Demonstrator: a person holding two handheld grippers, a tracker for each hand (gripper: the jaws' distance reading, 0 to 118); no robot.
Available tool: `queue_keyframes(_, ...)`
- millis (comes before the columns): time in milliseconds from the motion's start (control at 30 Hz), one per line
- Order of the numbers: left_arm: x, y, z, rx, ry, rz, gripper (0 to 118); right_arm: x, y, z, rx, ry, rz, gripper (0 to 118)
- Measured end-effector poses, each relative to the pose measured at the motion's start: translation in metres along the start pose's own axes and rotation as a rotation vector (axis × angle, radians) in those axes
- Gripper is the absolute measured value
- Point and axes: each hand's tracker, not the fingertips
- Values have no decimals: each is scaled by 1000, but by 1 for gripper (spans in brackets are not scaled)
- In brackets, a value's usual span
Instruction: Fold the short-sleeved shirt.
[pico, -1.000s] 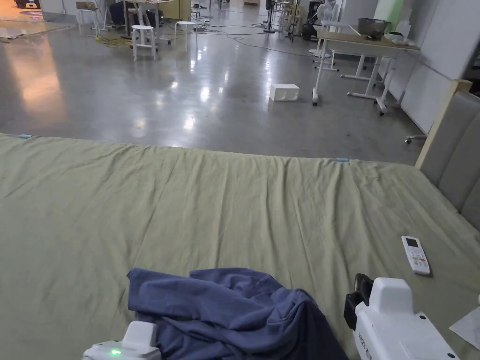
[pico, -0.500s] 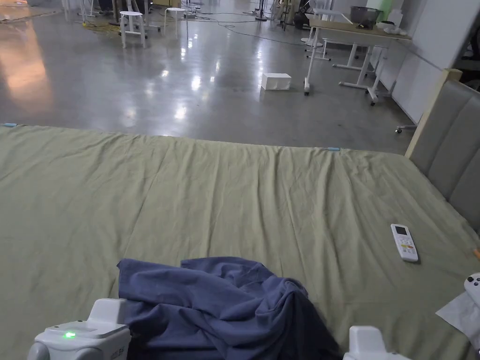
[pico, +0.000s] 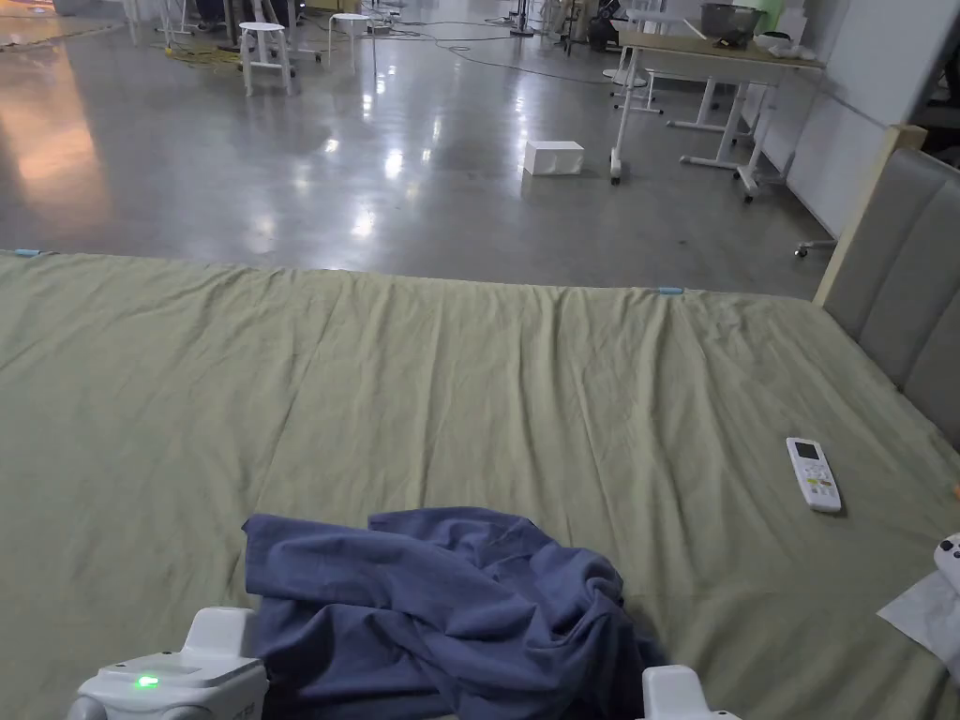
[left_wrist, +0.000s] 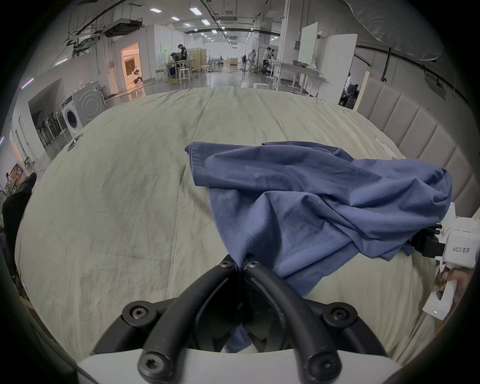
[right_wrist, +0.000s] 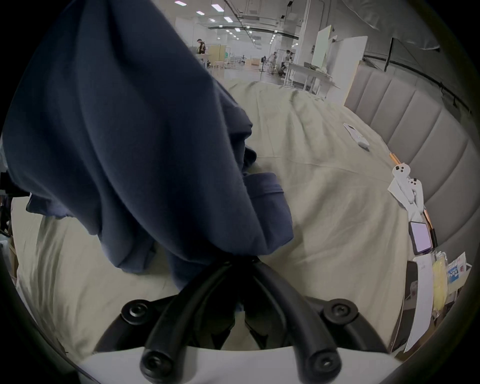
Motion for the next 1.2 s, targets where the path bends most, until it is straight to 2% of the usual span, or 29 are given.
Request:
queue_keyframes(100,-2,5,7,17,-5,2,3,7,3,13,46,9,-50,3)
queue_keyframes(133,-2,7,9,27,-5,-2,3,7,5,20,84,-6,-51,3)
queue_keyframes(200,-4,13,15,44,-4,-8,3,11,13,36,160,-68,1,3)
queue_keyframes(300,-6,23,25,80,-6,-10,3,25,27,56,227,-46,-50,3)
queue_keyframes(467,-12,47,49,160,-8,-13,3,45,54,86,321,-69,-64,3)
queue_keyframes(767,-33,118,104,335,33,-34,3,75,115,131,487,-126,-73,3)
queue_keyframes(967,-59,176,150,439,66,-9,3,89,166,166,617,-155,-59,3)
queue_keyframes(1033,-64,191,168,483,84,2,3,94,182,176,643,-154,-88,3)
queue_keyframes(1200,-80,226,199,533,119,26,3,100,223,202,703,-171,-82,3)
